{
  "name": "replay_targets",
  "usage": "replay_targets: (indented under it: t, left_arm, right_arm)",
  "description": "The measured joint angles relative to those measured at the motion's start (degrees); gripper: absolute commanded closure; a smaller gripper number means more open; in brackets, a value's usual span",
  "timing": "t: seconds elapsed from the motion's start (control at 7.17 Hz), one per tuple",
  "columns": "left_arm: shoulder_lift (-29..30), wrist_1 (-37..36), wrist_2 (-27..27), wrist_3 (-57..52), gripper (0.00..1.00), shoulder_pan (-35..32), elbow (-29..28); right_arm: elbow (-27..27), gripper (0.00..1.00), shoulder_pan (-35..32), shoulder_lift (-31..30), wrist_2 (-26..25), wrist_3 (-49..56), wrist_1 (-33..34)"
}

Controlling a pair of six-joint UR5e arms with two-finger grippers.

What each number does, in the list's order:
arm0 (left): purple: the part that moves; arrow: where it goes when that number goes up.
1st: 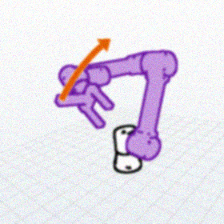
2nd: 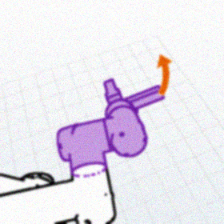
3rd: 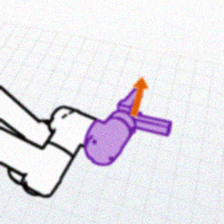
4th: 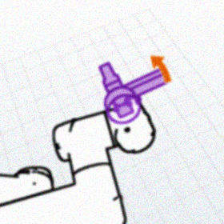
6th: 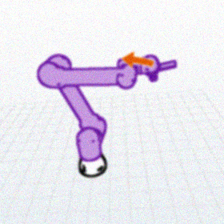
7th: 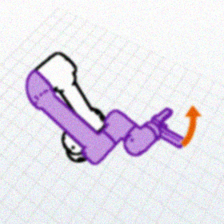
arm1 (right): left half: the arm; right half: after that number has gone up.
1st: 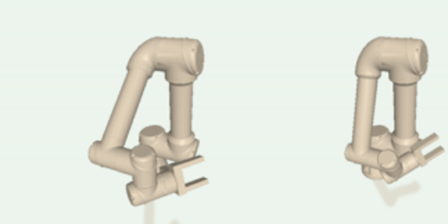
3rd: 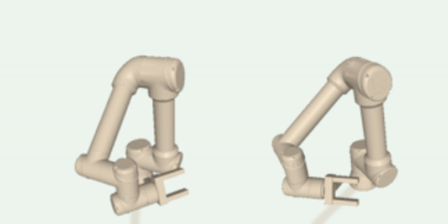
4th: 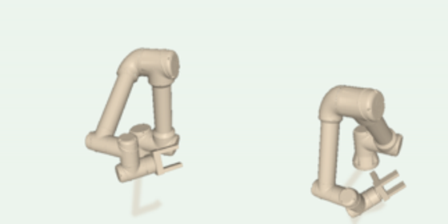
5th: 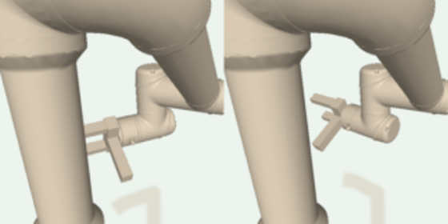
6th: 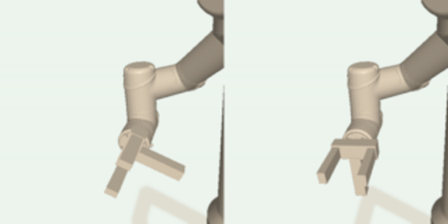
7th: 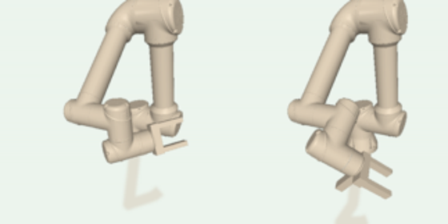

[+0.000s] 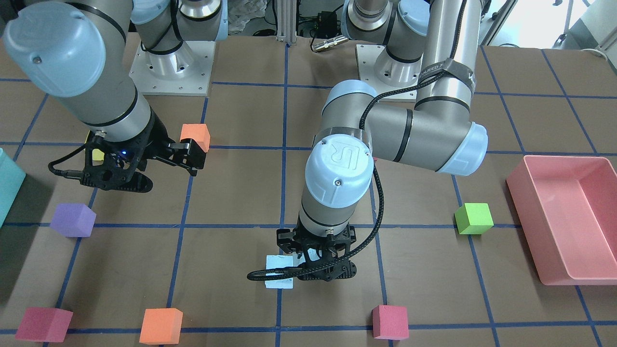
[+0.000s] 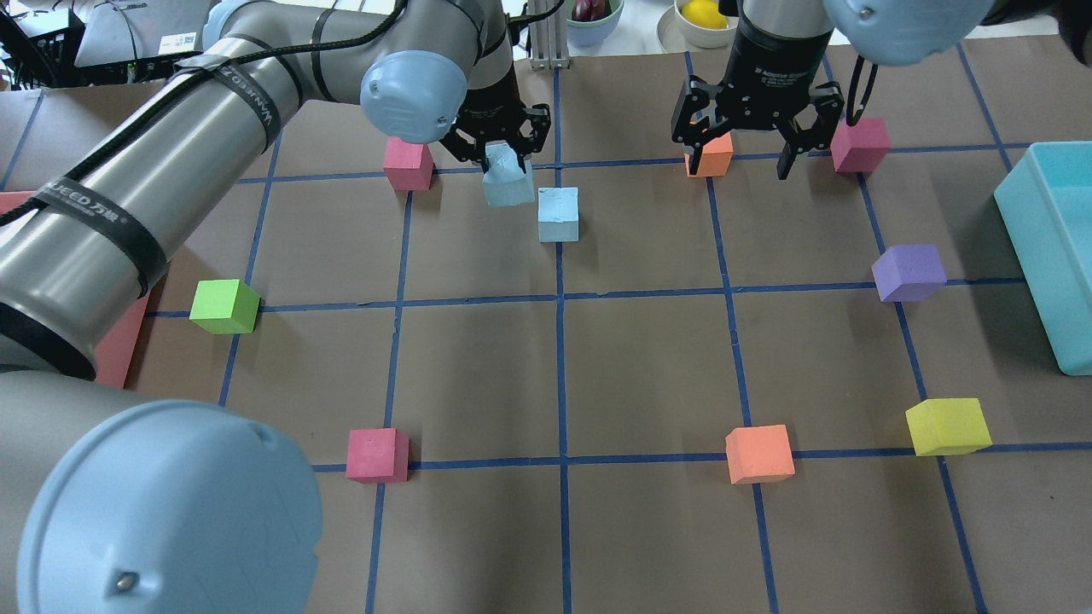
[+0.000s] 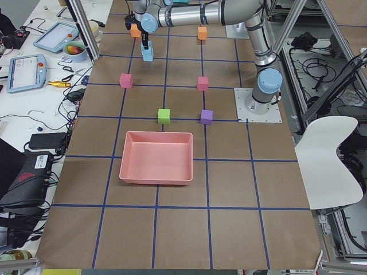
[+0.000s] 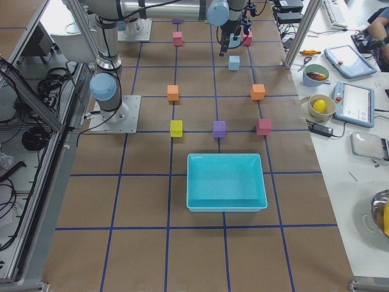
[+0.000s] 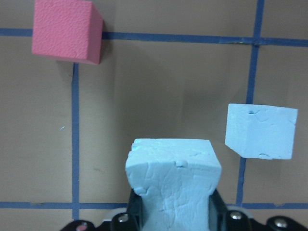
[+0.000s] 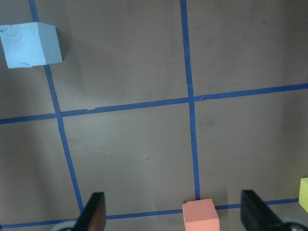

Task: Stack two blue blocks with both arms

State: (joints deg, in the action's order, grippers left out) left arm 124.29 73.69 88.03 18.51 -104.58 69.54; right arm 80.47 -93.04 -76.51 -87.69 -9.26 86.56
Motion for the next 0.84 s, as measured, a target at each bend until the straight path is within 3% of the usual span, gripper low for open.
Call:
replay_targets:
  t: [0.42, 0.84]
  left_arm:
    - [4.1, -0.2, -0.1, 3.6, 1.00, -2.4, -4.2]
    - [5.4, -0.3, 0.0, 4.1, 1.00, -3.1, -4.7]
  right_arm:
    - [1.4, 0.00, 2.9, -3.0, -0.9, 0.8, 1.8]
    - [1.4, 0.00, 5.2, -4.2, -1.3, 6.9, 1.7]
